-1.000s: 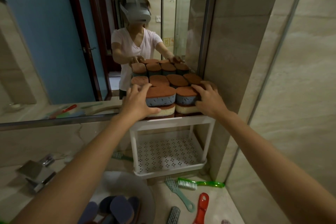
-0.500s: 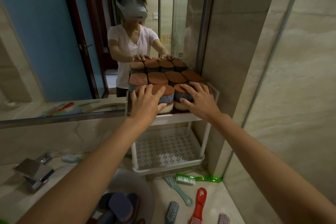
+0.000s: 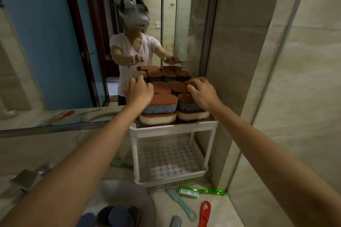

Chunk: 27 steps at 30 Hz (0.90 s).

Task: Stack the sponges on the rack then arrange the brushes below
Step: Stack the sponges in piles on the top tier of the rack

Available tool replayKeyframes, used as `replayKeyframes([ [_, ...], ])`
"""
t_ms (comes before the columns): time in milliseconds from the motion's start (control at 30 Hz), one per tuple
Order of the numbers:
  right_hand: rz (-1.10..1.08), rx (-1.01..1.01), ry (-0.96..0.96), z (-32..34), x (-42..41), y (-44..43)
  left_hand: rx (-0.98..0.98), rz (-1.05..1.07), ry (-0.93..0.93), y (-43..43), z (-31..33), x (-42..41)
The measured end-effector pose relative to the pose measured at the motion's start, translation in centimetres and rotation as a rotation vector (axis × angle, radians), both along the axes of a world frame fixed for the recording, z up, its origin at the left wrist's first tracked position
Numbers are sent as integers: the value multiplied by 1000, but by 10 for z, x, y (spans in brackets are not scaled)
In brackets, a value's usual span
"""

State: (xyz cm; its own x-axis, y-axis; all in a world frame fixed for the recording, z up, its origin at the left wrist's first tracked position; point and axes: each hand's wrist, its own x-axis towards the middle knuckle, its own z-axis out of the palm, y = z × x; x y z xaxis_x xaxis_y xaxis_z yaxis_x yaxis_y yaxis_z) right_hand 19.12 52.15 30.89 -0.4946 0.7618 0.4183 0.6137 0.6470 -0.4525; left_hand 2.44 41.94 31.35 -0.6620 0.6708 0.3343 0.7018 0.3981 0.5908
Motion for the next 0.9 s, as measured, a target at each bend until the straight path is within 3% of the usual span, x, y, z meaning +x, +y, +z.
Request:
replayKeyframes([
  [133, -57, -150, -113, 10, -13, 26, -62, -23, -314, 21, -1, -27],
  [333, -115, -382, -160, 18, -31, 61, 35, -39, -638, 37, -4, -41],
  [500, -180, -372, -194, 12, -33, 72, -34, -23, -593, 47, -10, -45],
  [733, -146, -302, -438, 8, -37, 75, -204, -150, -429, 42, -14, -38],
  [900, -149, -299, -511, 7, -41, 76, -200, -179, -356, 42, -10, -40],
])
